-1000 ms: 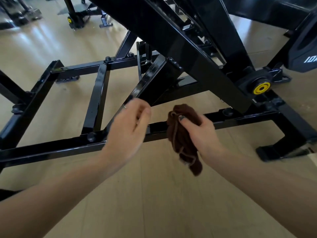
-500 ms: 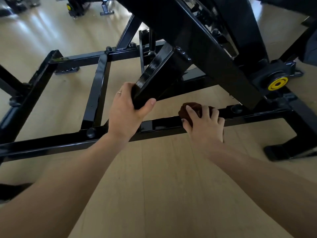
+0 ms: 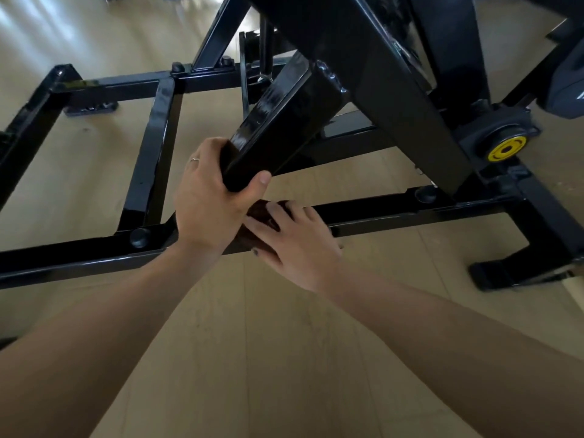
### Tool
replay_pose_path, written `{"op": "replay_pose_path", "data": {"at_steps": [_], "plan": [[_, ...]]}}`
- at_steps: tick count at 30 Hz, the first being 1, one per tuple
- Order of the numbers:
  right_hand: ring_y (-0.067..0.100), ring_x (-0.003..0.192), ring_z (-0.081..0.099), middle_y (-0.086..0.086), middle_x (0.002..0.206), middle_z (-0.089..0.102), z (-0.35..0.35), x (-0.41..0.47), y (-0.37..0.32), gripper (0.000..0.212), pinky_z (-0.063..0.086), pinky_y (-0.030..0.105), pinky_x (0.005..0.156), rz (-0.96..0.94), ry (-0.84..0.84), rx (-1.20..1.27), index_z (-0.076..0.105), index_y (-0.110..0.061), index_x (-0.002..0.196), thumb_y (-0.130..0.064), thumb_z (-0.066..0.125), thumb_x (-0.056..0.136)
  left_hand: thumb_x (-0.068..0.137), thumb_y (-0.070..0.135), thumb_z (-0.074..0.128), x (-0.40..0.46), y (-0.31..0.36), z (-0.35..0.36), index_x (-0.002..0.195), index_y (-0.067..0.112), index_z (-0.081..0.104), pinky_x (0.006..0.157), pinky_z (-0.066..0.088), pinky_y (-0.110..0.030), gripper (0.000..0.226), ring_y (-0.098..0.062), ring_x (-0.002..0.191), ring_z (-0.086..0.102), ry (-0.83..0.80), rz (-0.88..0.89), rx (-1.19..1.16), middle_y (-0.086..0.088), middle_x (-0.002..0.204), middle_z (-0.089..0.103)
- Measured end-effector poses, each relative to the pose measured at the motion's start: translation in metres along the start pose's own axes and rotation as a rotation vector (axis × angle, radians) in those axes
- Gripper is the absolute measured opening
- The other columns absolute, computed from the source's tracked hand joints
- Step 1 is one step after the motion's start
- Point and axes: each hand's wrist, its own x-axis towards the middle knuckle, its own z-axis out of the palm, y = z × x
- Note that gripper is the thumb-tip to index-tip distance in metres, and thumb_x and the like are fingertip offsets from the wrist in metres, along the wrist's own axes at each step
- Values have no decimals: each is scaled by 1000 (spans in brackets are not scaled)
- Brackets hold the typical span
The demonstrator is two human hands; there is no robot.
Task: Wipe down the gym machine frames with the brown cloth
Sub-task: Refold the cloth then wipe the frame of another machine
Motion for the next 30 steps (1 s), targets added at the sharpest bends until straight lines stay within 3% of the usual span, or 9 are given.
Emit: {"op": "replay_pose_path", "data": {"at_steps": [3,7,9,11,16,19,23,27,30], "plan": [[37,122,55,11,140,56,-6,-27,44,52,49,51,98,112,12,-42,46,-30,149,-52,39,103,87,76,55,0,0,0,113,20,52,71,53,-34,62,-18,94,62,-12,23,-26,5,102,60],[42,117,52,16,138,56,-15,-75,109,52,51,53,93,582,20,-131,47,-26,148,-50,36,104,88,72,59,-1,0,1,115,21,51,74,54,-36,58,-17,97,62,-4,14,-20,5,104,62],[44,123,46,17,143,49,-15,-71,110,54,49,54,95,708,-32,-130,44,-25,150,-51,32,104,88,72,58,-1,0,1,115,22,50,75,54,-38,57,-17,98,61,12,14,-17,7,103,61],[44,129,41,16,149,42,-15,-56,88,55,47,53,98,696,-50,-80,37,-28,152,-52,30,104,87,72,57,-2,0,1,114,25,49,76,54,-39,56,-16,98,60,15,9,-14,9,103,59],[41,131,41,15,150,40,-3,-16,-11,67,48,53,103,99,5,46,32,-26,156,-53,53,98,86,78,54,-1,2,0,116,21,50,72,53,-38,64,-18,95,60,-5,-12,7,7,102,58],[43,132,40,19,152,35,3,-2,-44,75,52,51,100,71,-57,55,28,-21,158,-47,61,96,87,75,55,-1,3,-2,117,20,51,76,55,-40,62,-18,98,60,-27,-14,0,4,104,60],[35,129,41,13,156,28,4,-26,2,76,53,48,97,1,-59,64,20,-31,161,-36,62,97,87,74,55,-1,3,-4,120,17,52,78,56,-43,65,-18,102,59,-55,-18,-7,4,108,59],[35,129,39,8,154,23,-1,-72,74,73,52,54,102,276,-76,112,14,-37,158,-39,55,98,88,70,58,-2,4,-3,121,20,53,80,53,-36,60,-15,105,57,-48,-24,-11,11,108,56],[38,122,49,7,152,20,-6,-88,102,69,59,53,88,654,-34,159,13,-36,158,-46,50,101,87,69,59,-2,2,0,119,22,53,78,47,-29,57,-11,104,55,-28,-33,-3,13,107,55]]}}
